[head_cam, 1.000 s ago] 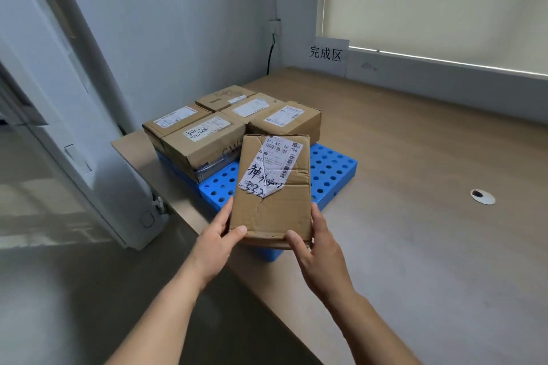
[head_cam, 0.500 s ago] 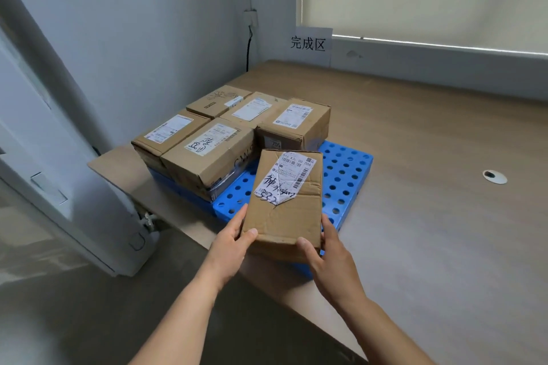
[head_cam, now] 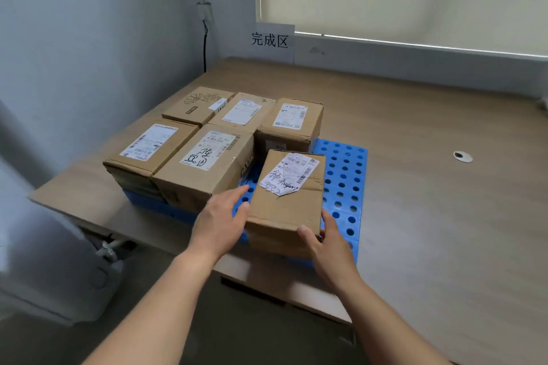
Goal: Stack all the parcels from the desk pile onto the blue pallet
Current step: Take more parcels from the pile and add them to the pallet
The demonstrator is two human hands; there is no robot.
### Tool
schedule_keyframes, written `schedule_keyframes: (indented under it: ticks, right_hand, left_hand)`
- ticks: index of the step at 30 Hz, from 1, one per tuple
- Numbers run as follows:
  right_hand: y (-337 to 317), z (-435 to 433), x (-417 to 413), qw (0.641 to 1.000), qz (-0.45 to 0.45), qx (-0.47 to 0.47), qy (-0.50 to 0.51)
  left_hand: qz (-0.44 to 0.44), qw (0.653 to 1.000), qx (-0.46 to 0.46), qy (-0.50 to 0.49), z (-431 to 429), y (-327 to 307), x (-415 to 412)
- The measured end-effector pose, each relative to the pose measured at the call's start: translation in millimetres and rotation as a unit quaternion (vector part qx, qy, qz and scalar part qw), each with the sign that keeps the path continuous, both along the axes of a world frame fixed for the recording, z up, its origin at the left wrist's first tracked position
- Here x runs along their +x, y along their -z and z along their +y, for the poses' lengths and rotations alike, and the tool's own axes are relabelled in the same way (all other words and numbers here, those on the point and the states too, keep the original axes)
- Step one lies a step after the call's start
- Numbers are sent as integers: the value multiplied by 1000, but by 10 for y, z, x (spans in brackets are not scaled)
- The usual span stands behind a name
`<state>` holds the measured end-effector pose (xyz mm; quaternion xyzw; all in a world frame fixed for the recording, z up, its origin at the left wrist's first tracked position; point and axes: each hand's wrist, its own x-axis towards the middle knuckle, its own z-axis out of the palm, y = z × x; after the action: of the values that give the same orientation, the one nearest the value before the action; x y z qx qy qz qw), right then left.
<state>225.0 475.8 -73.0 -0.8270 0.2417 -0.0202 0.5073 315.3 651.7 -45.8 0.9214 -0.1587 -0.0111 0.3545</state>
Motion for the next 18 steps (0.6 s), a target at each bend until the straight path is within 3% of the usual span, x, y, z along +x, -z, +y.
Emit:
schedule_keyframes:
  ticks: [3,7,18]
  right_hand:
    - [26,155,102,1000,2,0,31]
    - [50,354,233,998,3,-4,59]
    - [17,632,535,997,5,-22,68]
  left_hand:
    - [-97,991,89,6,208,-78,289]
    - [-77,974,212,16,411,-22,610]
    - [-55,969,234,49,575,7,710]
